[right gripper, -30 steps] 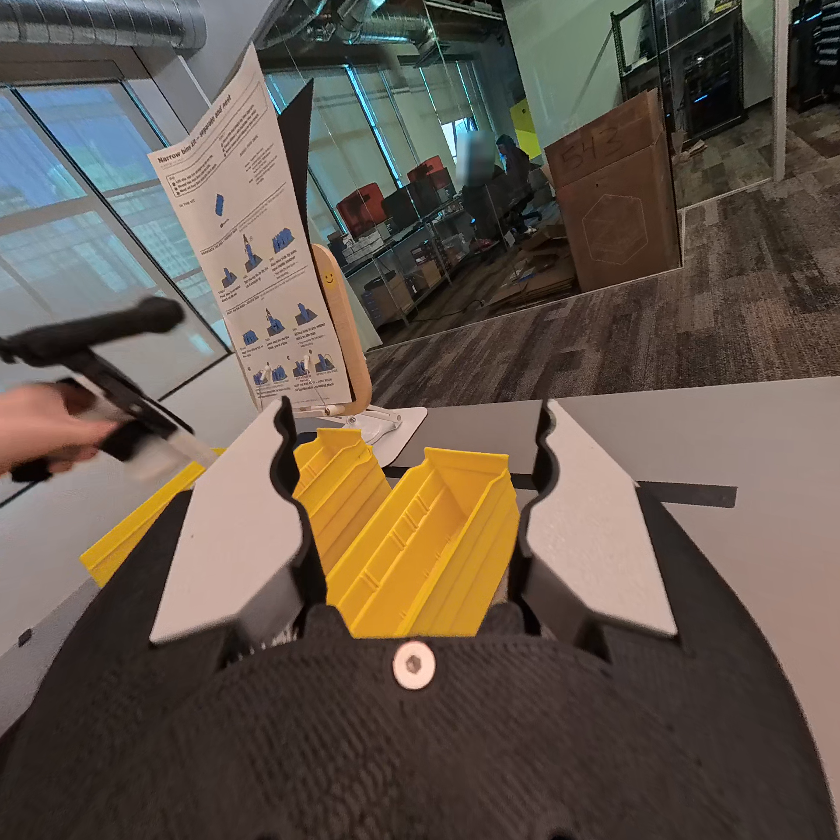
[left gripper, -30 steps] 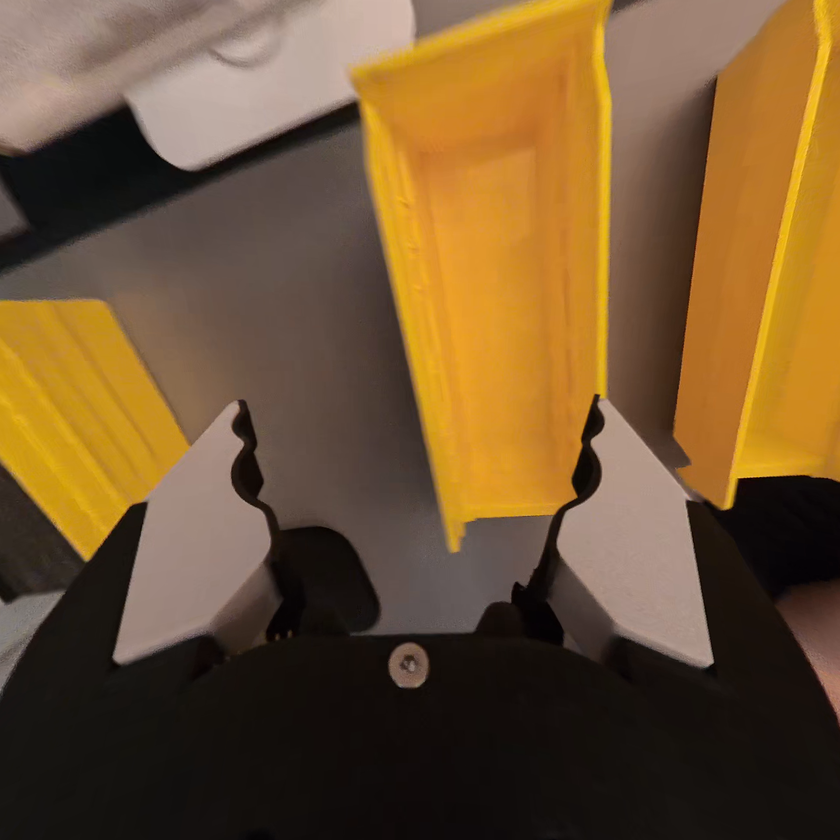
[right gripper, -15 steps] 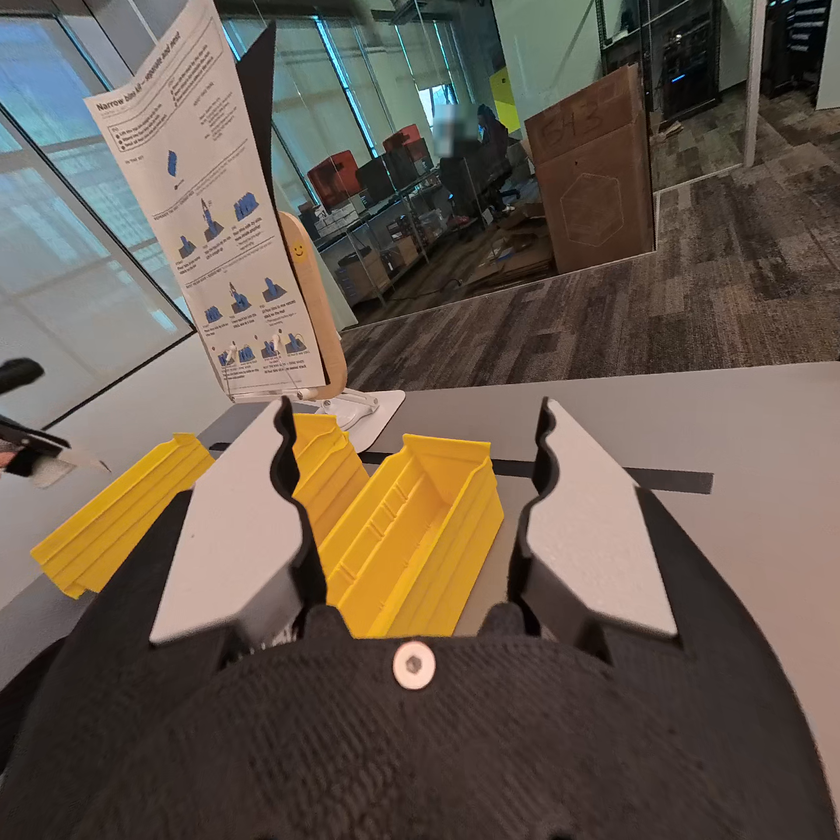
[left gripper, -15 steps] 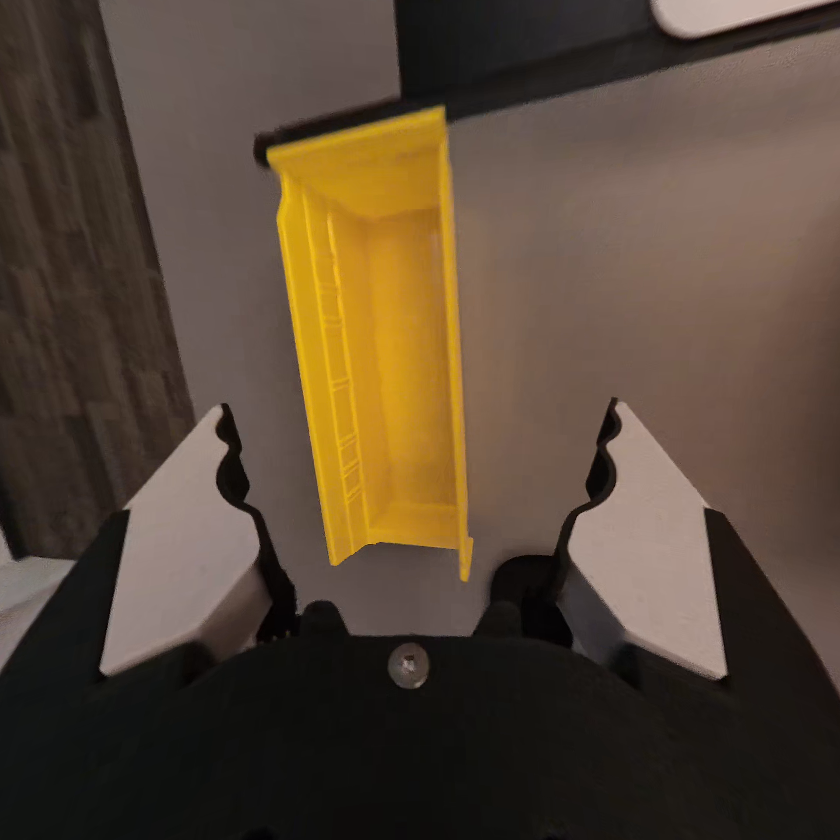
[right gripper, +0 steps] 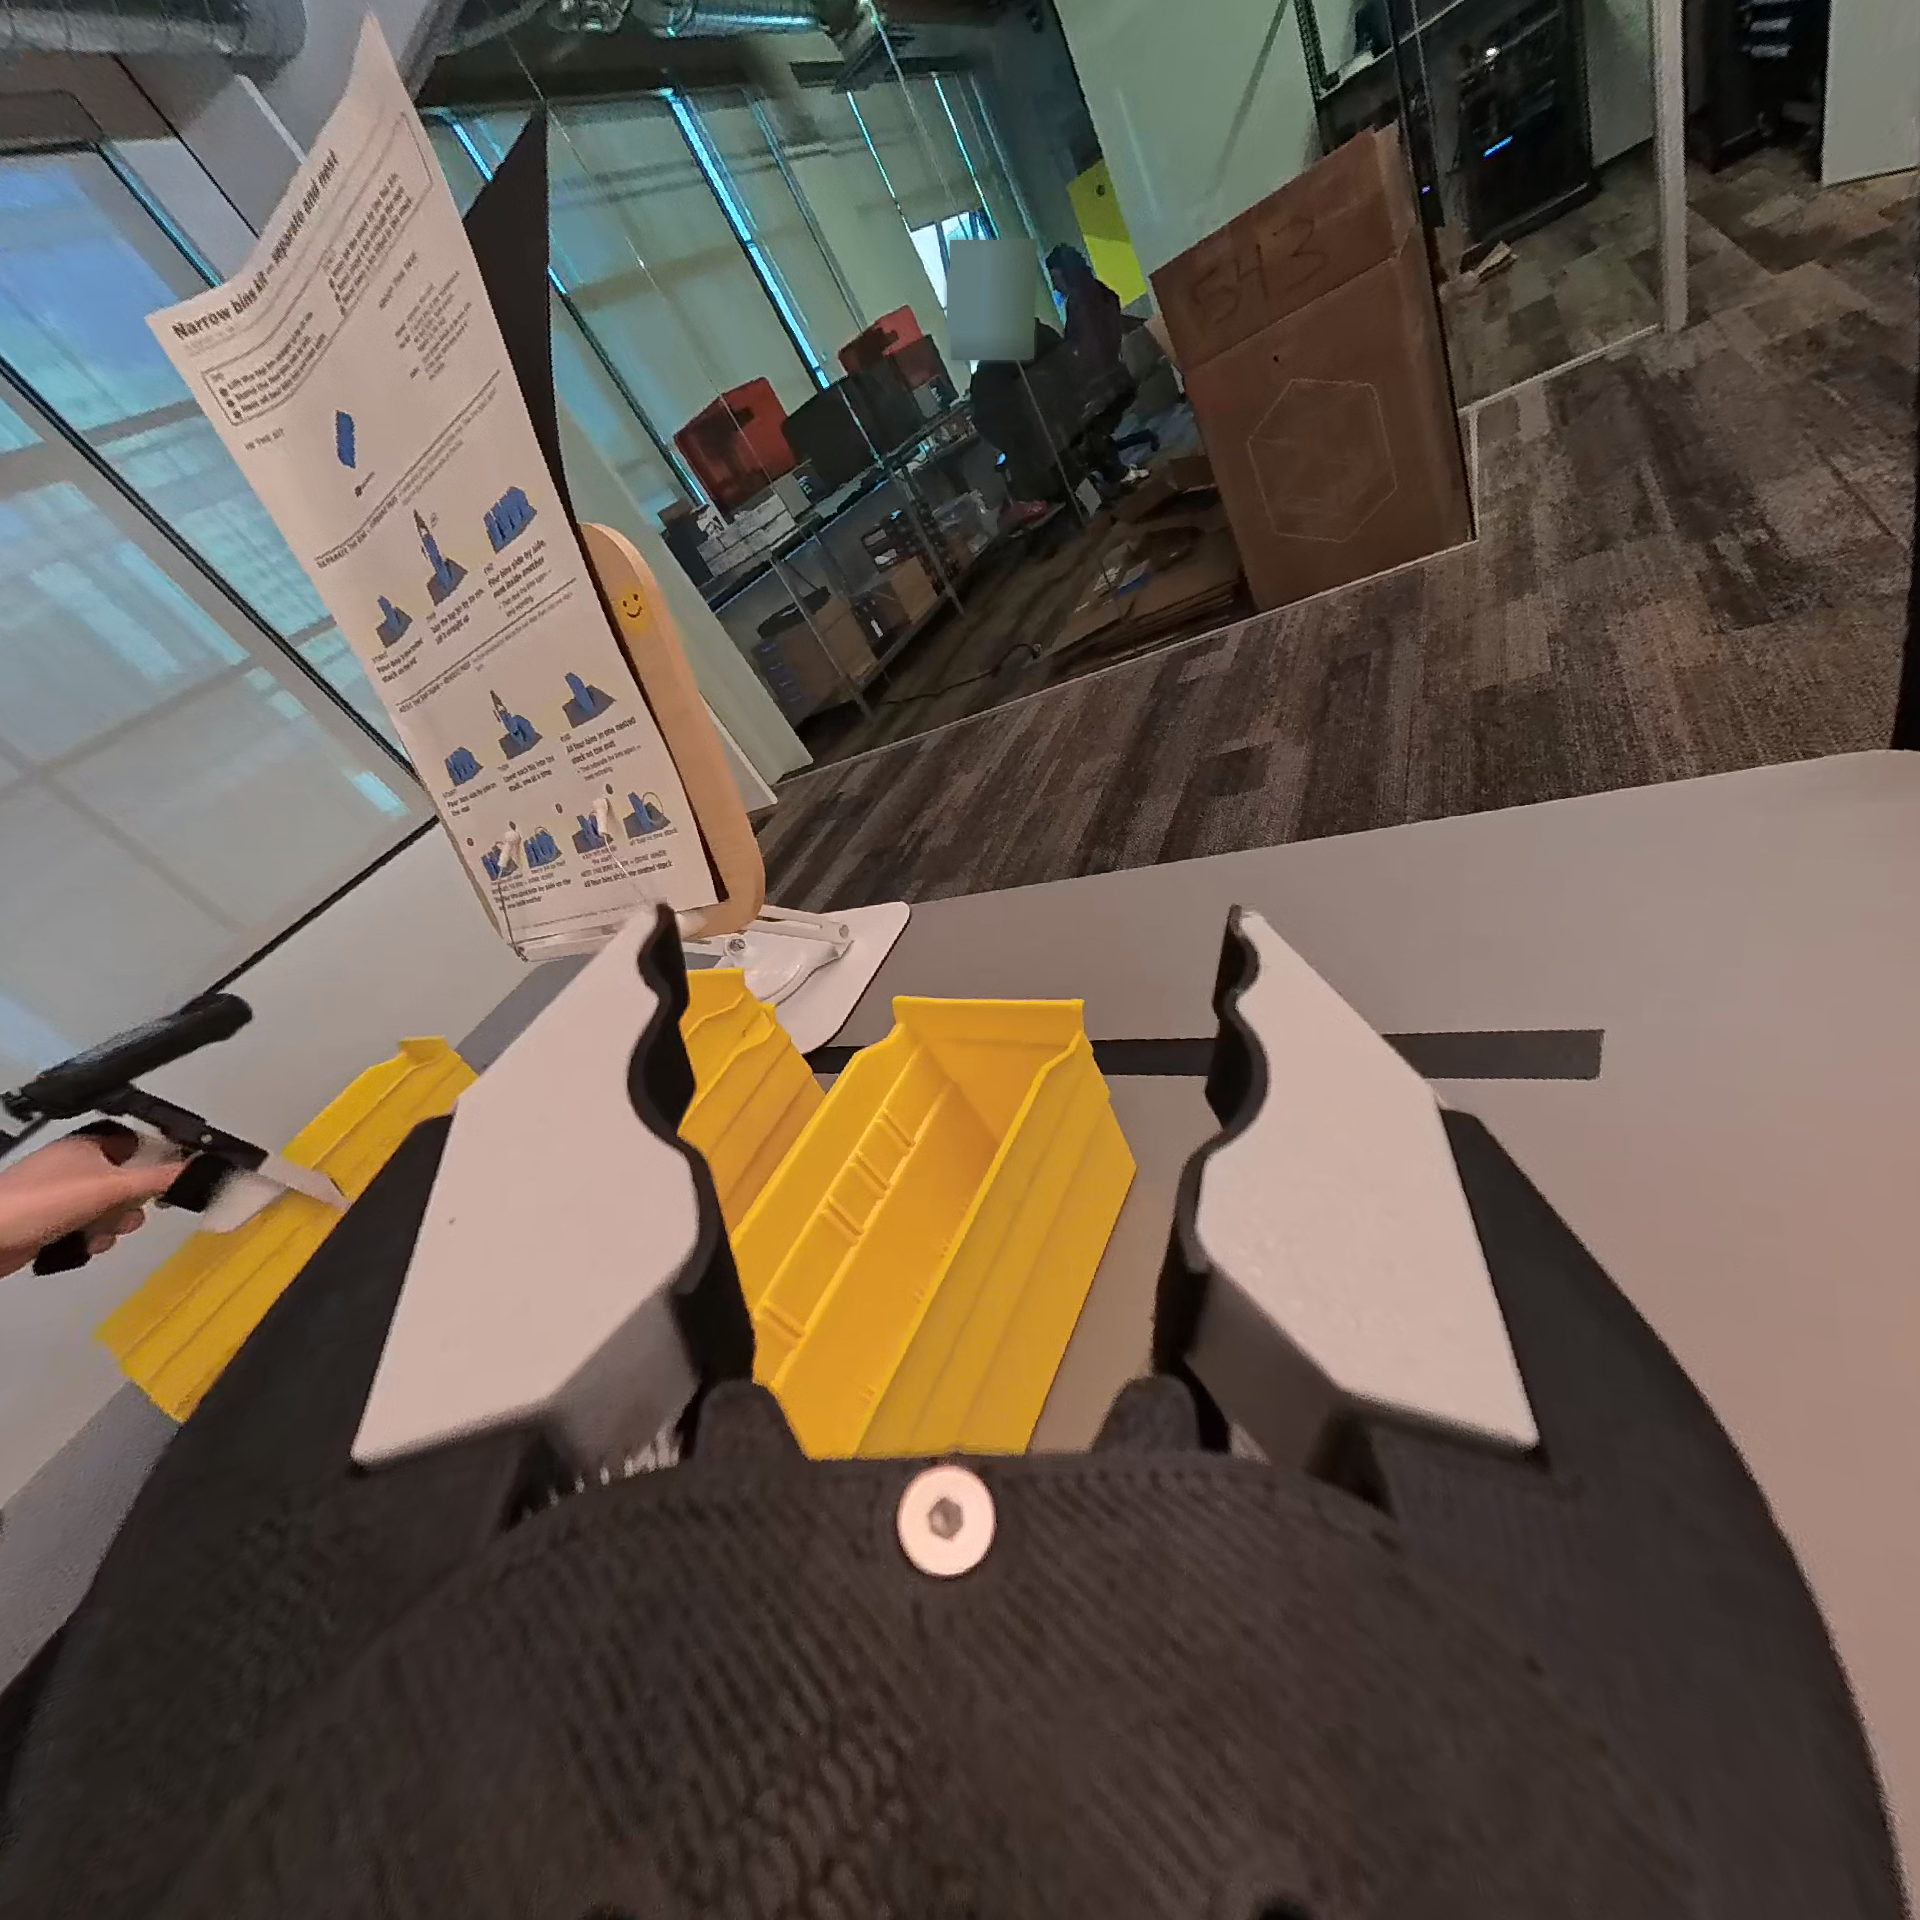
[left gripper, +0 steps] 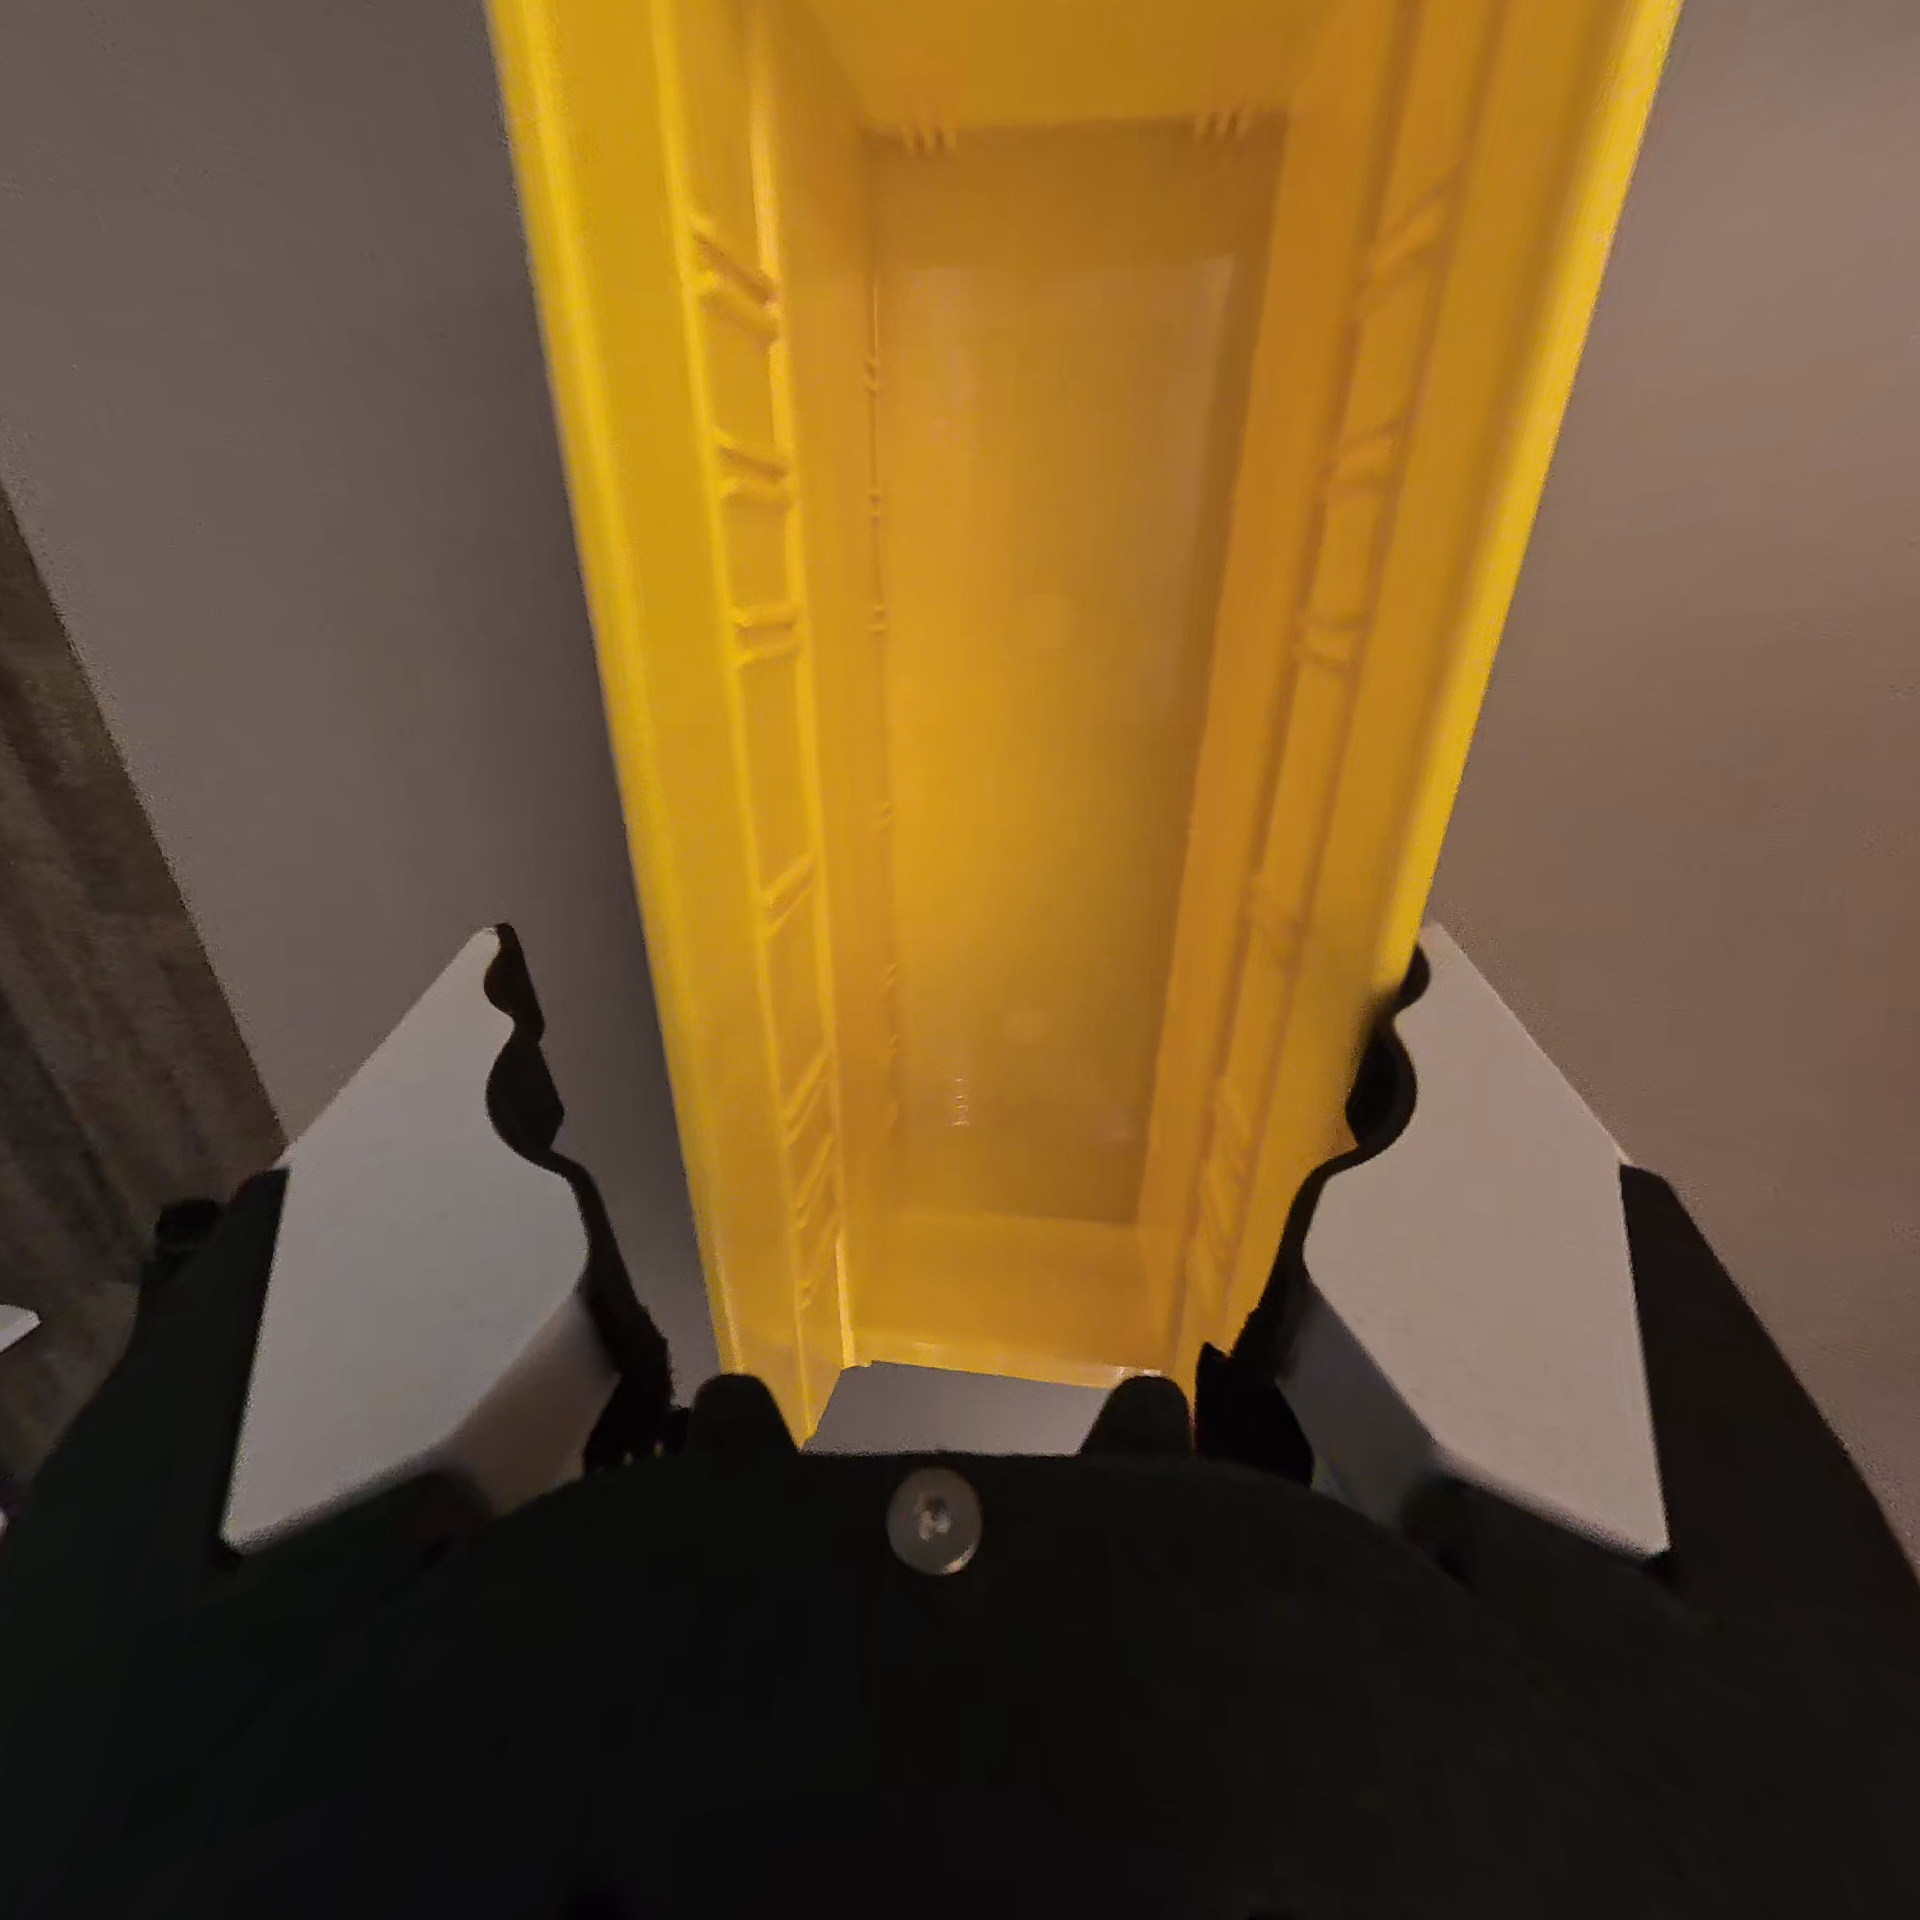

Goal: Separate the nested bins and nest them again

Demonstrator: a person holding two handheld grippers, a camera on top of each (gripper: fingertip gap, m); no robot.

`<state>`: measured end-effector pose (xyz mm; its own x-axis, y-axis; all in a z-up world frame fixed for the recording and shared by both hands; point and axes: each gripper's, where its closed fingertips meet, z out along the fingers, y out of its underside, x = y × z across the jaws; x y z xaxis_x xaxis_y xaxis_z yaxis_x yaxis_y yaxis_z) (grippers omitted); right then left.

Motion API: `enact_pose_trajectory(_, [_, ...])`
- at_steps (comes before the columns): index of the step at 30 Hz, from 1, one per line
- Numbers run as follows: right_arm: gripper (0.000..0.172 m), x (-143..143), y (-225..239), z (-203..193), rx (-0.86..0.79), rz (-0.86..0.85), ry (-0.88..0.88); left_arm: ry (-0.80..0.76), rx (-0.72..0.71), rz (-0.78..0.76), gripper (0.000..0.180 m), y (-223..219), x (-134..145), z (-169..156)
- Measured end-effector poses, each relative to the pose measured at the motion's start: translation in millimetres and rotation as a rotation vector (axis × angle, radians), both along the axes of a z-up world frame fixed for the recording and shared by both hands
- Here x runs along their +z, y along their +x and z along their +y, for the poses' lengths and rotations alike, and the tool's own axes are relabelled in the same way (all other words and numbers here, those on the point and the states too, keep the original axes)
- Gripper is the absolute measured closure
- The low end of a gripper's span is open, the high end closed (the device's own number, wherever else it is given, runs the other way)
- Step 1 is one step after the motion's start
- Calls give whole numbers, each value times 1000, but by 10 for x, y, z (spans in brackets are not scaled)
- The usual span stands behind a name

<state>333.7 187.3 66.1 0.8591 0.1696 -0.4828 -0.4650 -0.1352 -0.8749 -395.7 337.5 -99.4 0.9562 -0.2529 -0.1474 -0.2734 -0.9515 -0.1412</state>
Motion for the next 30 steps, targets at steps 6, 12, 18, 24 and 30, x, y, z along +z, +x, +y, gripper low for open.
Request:
enact_pose_trajectory(6, [71,-58,-80,64,0,-61,-39,-29,1,-16,49,113,-33,-13])
enact_pose_trajectory(12, [71,-87,-111,88,17,-56,-48,-78,11,-27,65,196,9,-105])
enact_pose_trajectory(18, [72,-113,-63,87,-1,-55,-58,-96,75,-60,68,377,250,-221])
enact_pose_trajectory(24, [71,-346,592,-20,-460,-207,-233,-83,56,-19,69,697,762,-388])
enact_pose_trajectory(30, [70,-294,820,-47,-730,-366,-170,-51,-30,-104,68,1620,1410,-566])
